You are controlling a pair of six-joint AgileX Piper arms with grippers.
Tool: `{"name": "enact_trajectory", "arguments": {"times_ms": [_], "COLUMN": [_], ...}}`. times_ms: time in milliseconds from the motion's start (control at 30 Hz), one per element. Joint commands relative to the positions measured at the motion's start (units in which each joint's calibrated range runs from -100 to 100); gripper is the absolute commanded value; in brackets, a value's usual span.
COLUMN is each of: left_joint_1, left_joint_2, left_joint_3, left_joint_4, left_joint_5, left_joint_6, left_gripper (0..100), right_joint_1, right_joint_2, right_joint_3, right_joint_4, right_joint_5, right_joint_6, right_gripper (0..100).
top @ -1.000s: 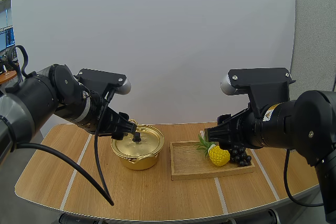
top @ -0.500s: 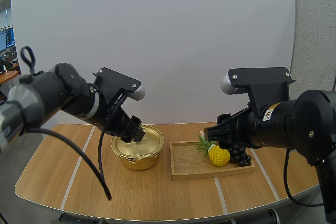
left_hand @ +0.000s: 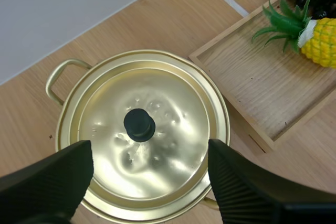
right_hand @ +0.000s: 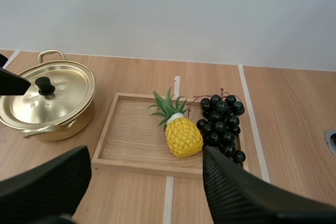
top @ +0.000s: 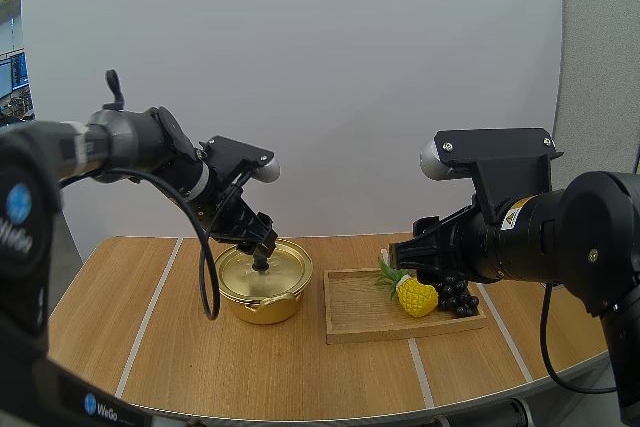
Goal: Open the pot, put the pineapple inside, and close it
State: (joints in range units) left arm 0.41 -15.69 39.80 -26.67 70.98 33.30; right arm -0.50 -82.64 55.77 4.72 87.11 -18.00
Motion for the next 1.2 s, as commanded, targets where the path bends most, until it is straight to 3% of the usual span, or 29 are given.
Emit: {"name": "enact_trajectory", "arguments": {"times_ms": [0, 333, 600, 1167], "left_joint_1": [-0.03, -0.03, -2.22, -2.28], "left_joint_2": [3.08, 9.57, 11.46, 17.9], "left_joint_3": [-1.97, -4.77, -6.34, -7.81], "left_joint_4": [0.47, 2.05, 3.42, 4.35], "left_joint_5": [0.02, -5.23, -8.09, -9.43], "left_joint_6": [0.35, 0.04, -0.37, -1.23], "left_gripper": [100, 100, 100, 100], "right_joint_1": [0.09, 0.09, 0.09, 0.09], "right_joint_2": [0.13, 0.13, 0.13, 0.13], "right_joint_3": [-0.51, -0.51, -0.51, -0.51], "right_joint_4": [0.08, 0.08, 0.08, 0.08], "right_joint_5": [-0.62, -0.62, -0.62, -0.62], "right_joint_6": [0.13, 0.13, 0.13, 0.13], "right_gripper": [100, 100, 100, 100]}}
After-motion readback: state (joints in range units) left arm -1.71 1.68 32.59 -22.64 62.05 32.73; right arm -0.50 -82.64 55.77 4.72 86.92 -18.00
